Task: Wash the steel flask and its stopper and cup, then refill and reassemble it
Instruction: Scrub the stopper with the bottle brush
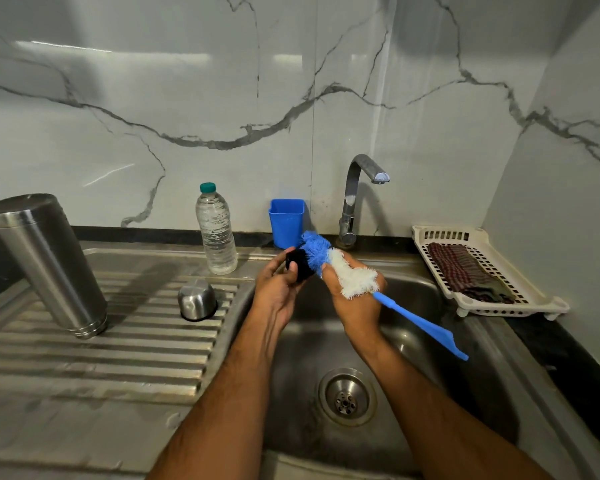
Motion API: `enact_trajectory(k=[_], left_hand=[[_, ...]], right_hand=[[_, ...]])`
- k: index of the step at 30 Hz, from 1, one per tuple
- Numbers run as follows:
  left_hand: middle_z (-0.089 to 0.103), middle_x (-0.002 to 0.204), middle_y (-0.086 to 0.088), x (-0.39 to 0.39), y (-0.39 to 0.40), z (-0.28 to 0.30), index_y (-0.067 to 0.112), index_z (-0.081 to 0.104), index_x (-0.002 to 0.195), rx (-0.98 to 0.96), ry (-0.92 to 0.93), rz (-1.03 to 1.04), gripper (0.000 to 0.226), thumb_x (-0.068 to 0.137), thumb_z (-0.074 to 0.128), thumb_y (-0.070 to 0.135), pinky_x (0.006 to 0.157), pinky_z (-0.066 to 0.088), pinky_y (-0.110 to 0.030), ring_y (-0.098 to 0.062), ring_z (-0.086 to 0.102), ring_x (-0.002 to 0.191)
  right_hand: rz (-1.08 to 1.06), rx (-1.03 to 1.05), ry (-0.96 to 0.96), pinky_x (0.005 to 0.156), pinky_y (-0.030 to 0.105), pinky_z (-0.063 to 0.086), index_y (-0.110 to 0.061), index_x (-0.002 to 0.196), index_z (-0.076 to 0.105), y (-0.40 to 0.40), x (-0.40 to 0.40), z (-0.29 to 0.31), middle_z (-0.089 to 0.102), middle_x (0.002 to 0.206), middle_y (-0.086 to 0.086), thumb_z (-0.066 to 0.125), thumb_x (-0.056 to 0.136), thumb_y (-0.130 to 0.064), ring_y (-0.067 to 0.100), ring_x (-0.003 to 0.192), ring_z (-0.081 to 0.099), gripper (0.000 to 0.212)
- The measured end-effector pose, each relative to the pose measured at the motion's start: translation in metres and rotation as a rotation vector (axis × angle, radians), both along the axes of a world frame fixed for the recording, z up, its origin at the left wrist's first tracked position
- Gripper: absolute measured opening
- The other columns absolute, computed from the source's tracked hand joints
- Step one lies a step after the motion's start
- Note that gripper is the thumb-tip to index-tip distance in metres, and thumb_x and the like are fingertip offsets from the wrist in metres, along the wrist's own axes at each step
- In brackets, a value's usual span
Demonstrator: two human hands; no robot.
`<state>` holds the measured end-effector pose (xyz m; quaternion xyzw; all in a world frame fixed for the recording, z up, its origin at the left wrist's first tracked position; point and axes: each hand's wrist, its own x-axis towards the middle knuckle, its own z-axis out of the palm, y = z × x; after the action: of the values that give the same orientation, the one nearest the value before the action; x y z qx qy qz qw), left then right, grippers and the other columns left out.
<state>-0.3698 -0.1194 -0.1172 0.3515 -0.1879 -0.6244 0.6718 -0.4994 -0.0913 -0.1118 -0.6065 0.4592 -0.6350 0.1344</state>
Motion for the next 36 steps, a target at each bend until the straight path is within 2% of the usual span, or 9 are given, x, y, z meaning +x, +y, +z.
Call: enact_trajectory(k=[6,10,15,19,22,25,28,33,36], left_hand=[[0.066,0.129,-0.022,-0.006,-0.001,0.003,-0.003,0.057,0.132,-0.038,0.056,-0.023,0.033,0.103,0.053,0.010,0.108,0.048,-0.050,-0.034,0.064,0.121],[0.070,0.121,-0.020,-0.003,-0.001,-0.002,-0.001,0.067,0.120,-0.087,0.014,0.014,0.028,0.092,0.063,-0.001,0.108,0.049,-0.051,-0.036,0.064,0.120],[0.064,0.133,-0.019,-0.003,0.004,0.005,-0.005,0.058,0.135,-0.122,-0.029,-0.042,0.047,0.091,0.053,-0.019,0.097,0.057,-0.039,-0.032,0.062,0.123],[0.064,0.133,-0.020,-0.009,0.007,0.007,-0.005,0.057,0.134,-0.102,0.018,-0.035,0.037,0.098,0.050,-0.009,0.078,0.063,-0.034,-0.032,0.065,0.117],[0.064,0.128,-0.022,-0.004,0.003,0.003,-0.003,0.064,0.116,-0.015,0.086,0.049,0.020,0.100,0.052,-0.003,0.072,0.063,-0.038,-0.030,0.067,0.102],[0.067,0.123,-0.022,-0.004,0.005,0.003,-0.002,0.065,0.110,0.022,0.047,0.027,0.014,0.097,0.059,0.001,0.070,0.064,-0.039,-0.030,0.070,0.098],[0.068,0.122,-0.022,-0.008,0.005,0.004,-0.005,0.063,0.121,-0.022,-0.050,-0.001,0.029,0.094,0.056,-0.012,0.082,0.063,-0.044,-0.034,0.067,0.109],[0.068,0.117,-0.020,-0.009,0.002,0.002,-0.008,0.061,0.123,0.016,-0.031,0.062,0.029,0.096,0.053,-0.012,0.092,0.057,-0.047,-0.033,0.066,0.109],[0.064,0.114,-0.023,-0.001,0.001,0.003,-0.008,0.057,0.112,0.071,0.151,0.085,0.016,0.100,0.047,-0.005,0.095,0.055,-0.051,-0.034,0.065,0.098]], right_hand=[[0.015,0.021,0.046,0.061,0.039,0.055,-0.016,0.089,0.068,-0.003,0.001,-0.003,0.065,0.072,0.000,0.068,0.092,-0.027,0.021,0.066,0.065,0.011],[0.000,0.105,0.023,0.056,0.034,0.053,-0.017,0.080,0.070,0.002,0.008,-0.007,0.065,0.066,0.000,0.073,0.086,-0.030,0.016,0.059,0.061,0.014],[0.018,0.024,-0.022,0.068,0.027,0.057,-0.008,0.098,0.074,-0.004,0.000,0.001,0.073,0.084,-0.002,0.070,0.089,-0.023,0.007,0.076,0.069,0.017],[-0.010,0.025,-0.005,0.071,0.028,0.057,-0.011,0.100,0.074,-0.005,-0.003,0.001,0.075,0.088,0.000,0.072,0.090,-0.017,0.016,0.078,0.071,0.012],[0.051,0.190,-0.011,0.072,0.025,0.053,-0.009,0.103,0.076,0.002,0.002,-0.009,0.073,0.089,0.001,0.075,0.089,-0.015,0.012,0.083,0.069,0.015],[0.273,0.355,-0.212,0.092,0.024,0.054,-0.019,0.122,0.070,0.007,0.008,-0.008,0.069,0.121,0.001,0.071,0.091,-0.026,0.009,0.112,0.066,0.032],[-0.004,0.208,-0.036,0.076,0.038,0.059,-0.010,0.100,0.076,-0.004,0.006,0.001,0.075,0.089,0.009,0.075,0.089,-0.018,0.030,0.086,0.073,0.014],[-0.048,0.098,0.060,0.056,0.015,0.046,-0.012,0.081,0.069,-0.002,0.002,-0.002,0.066,0.068,0.012,0.073,0.090,-0.017,0.006,0.059,0.055,0.011],[-0.030,0.157,0.037,0.056,0.026,0.050,-0.011,0.078,0.070,-0.003,0.007,-0.004,0.064,0.068,0.017,0.073,0.088,-0.025,0.016,0.057,0.053,0.018]])
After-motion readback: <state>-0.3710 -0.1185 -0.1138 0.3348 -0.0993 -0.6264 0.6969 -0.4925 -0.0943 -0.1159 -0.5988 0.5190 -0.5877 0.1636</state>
